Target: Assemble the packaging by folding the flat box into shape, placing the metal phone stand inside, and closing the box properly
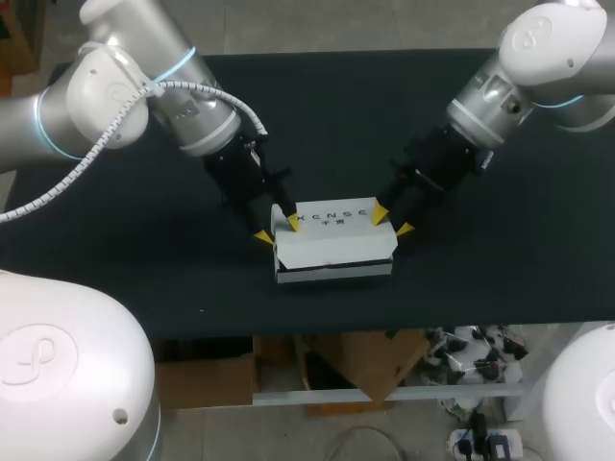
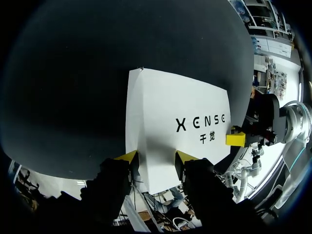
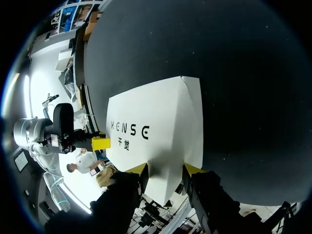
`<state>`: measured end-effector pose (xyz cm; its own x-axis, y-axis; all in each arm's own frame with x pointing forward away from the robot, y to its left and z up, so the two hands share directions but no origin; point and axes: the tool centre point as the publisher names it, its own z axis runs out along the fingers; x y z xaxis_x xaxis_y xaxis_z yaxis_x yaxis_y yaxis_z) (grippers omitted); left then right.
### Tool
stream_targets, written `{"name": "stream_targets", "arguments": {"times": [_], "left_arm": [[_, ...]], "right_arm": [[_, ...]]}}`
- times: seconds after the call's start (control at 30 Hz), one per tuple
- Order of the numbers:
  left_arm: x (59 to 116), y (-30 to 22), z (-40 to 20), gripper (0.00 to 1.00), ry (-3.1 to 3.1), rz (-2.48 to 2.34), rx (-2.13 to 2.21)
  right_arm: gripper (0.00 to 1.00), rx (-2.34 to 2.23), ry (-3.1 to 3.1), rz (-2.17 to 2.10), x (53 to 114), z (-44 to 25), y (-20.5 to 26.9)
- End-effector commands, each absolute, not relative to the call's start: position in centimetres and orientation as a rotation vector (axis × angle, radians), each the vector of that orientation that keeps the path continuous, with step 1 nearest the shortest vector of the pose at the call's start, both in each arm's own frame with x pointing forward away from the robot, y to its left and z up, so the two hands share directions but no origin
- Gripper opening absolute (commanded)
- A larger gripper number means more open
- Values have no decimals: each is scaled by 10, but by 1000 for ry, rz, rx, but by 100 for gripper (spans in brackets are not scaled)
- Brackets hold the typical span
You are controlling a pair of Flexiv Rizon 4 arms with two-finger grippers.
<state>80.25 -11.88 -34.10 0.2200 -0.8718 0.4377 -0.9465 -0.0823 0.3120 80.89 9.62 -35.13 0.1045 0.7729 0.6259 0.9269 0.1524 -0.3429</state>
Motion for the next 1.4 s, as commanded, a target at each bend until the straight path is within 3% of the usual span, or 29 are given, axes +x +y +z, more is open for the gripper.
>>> {"name": "stream_targets", "arguments": {"times": [0.03,1.4], "left_arm": [[804,-122,-339,48,-1669,174,1975],[803,-125,-334,48,-1586,95,1978]], "right_arm": [[47,-1636,-1689,-254,812,-351,98],[47,-1609,-1679,-218,818,-342,97]]}}
